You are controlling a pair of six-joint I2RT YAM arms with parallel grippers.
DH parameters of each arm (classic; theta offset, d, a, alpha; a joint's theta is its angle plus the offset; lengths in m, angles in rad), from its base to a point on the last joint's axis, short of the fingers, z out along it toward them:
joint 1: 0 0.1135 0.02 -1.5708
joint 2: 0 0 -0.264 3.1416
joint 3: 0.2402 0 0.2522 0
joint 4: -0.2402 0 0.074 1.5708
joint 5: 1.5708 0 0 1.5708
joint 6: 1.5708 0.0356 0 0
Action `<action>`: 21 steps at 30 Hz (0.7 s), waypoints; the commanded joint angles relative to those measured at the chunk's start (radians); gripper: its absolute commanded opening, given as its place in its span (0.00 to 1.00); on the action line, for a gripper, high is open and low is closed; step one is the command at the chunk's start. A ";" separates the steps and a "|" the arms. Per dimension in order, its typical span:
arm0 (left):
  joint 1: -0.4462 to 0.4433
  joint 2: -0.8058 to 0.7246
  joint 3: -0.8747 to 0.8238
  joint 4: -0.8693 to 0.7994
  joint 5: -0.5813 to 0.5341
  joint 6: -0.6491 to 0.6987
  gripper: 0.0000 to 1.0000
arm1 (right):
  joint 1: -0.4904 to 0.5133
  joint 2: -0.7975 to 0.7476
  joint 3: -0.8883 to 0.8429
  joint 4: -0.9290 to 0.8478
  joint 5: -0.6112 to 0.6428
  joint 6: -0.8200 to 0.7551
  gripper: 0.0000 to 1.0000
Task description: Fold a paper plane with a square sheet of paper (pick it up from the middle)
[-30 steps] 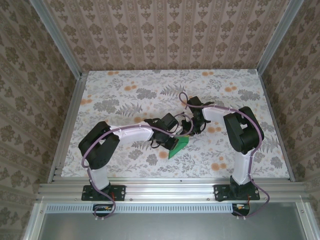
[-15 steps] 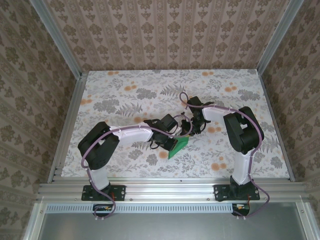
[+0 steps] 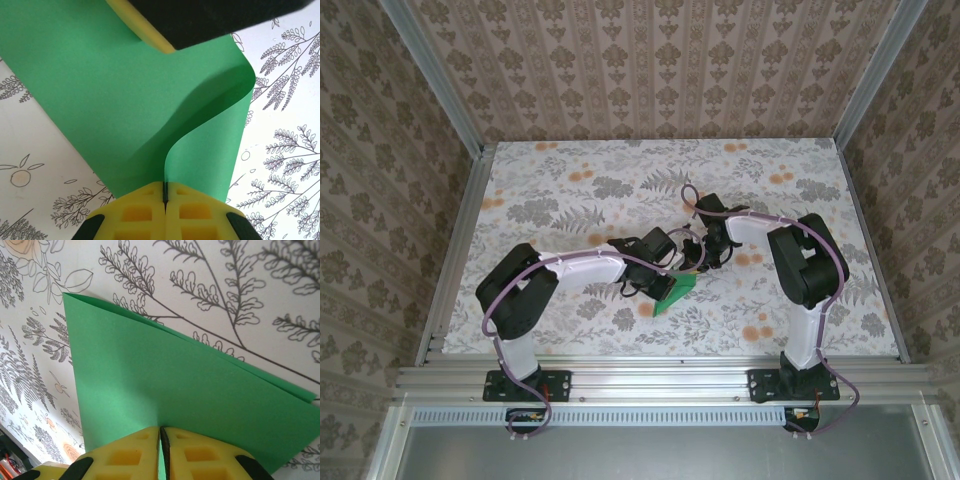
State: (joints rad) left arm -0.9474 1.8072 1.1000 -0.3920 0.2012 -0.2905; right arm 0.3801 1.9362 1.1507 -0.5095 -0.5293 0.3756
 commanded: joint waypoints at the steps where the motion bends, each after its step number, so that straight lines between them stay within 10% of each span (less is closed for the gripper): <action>1: 0.003 0.000 -0.010 0.003 -0.006 0.018 0.03 | -0.002 -0.007 -0.035 0.014 0.021 0.034 0.15; 21: 0.004 -0.035 -0.006 0.008 -0.011 0.018 0.03 | -0.033 -0.021 -0.054 -0.019 0.115 -0.014 0.12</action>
State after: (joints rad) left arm -0.9474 1.8069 1.0782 -0.3790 0.1944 -0.2905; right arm 0.3481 1.8847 1.1149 -0.4976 -0.4576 0.3904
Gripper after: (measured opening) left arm 0.053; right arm 0.121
